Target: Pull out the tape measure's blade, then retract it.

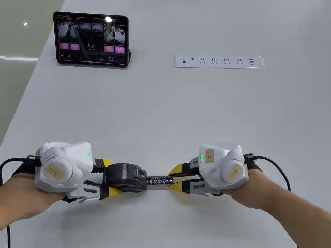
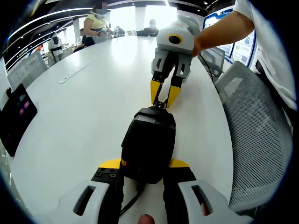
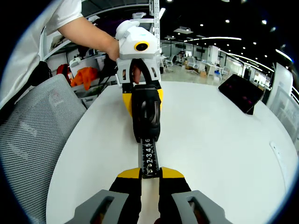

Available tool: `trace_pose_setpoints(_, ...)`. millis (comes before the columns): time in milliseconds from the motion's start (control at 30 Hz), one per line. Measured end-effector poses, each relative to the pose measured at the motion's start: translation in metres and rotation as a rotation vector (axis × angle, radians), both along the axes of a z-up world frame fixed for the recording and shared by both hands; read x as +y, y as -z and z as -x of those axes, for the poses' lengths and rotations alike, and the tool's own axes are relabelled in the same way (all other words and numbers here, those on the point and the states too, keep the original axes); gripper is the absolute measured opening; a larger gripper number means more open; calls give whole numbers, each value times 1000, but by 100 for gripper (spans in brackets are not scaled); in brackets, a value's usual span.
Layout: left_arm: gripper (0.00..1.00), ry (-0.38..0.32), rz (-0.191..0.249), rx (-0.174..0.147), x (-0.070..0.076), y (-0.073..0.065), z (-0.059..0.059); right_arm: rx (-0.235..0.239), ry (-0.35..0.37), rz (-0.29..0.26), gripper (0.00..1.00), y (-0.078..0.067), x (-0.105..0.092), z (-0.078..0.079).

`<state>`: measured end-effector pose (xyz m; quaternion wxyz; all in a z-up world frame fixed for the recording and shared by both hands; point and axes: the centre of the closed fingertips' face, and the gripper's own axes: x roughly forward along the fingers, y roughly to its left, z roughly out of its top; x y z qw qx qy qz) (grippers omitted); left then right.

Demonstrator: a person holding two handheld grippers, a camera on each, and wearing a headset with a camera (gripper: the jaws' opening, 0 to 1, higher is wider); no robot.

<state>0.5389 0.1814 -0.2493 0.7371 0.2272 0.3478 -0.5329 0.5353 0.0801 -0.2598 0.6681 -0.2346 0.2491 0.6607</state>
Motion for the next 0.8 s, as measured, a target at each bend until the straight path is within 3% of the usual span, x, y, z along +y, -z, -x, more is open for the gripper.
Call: trace_pose_setpoints(800,28,5,-7,2,-1,0,0,-10,11,37,9,2,-27,-2)
